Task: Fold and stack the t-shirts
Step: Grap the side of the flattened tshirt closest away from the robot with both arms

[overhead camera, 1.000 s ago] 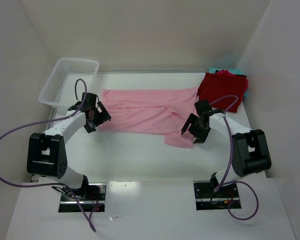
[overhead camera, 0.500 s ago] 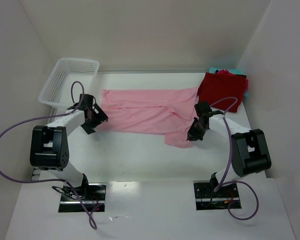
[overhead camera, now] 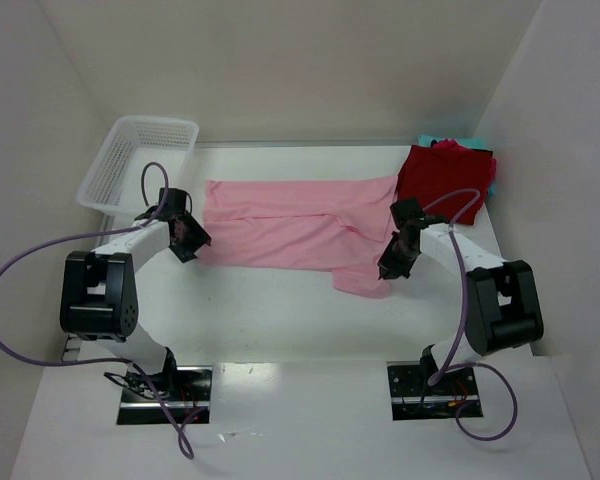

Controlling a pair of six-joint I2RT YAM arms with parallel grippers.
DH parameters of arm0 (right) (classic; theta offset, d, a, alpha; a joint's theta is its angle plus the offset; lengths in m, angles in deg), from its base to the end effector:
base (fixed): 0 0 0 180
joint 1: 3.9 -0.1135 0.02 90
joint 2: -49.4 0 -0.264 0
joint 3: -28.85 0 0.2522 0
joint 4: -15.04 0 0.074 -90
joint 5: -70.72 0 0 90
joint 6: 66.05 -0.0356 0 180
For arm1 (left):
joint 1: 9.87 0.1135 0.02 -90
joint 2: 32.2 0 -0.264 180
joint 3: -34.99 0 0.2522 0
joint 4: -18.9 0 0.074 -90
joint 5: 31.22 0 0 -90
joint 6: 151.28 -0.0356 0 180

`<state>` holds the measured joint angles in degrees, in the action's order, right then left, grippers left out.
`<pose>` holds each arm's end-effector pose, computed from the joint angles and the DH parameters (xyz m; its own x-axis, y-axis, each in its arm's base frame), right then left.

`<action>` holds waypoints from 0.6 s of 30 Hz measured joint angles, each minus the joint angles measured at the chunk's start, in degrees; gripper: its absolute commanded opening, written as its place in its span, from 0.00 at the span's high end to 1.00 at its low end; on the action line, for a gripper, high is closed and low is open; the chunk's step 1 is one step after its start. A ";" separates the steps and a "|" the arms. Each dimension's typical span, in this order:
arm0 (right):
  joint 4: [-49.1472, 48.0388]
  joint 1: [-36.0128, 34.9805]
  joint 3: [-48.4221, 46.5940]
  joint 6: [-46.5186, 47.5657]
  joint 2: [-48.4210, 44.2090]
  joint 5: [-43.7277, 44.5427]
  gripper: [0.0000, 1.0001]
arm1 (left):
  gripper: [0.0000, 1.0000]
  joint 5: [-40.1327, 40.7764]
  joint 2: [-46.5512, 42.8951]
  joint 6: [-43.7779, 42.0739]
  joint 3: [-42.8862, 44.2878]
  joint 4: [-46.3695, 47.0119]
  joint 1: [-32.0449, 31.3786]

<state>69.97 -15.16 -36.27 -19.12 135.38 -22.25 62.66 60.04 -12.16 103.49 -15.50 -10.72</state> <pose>0.2586 0.0534 0.1808 -0.8362 0.5289 -0.1450 0.4977 0.8429 0.2043 0.3190 -0.0023 0.1827 -0.5400 -0.7464 -0.3889 -0.6558 0.6628 -0.3615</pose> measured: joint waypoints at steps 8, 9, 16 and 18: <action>1.27 3.34 -1.09 0.20 -1.11 1.49 0.98 | 0.47 0.15 -1.49 0.63 -2.86 -0.70 0.00; 1.42 3.45 -1.11 0.31 -1.14 1.68 0.98 | 0.47 0.15 -2.10 0.61 -3.43 -0.83 0.00; 1.86 3.56 -1.11 0.96 -1.16 1.86 0.98 | 0.47 -0.72 -5.53 0.63 -6.14 -1.79 0.00; 1.88 3.56 -1.11 1.01 -1.20 1.81 0.98 | 0.47 -1.66 -6.32 0.57 -6.88 -1.84 0.00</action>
<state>71.85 -11.60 -37.38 -18.12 134.17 -20.43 61.00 53.73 -11.59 96.61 -17.34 -10.72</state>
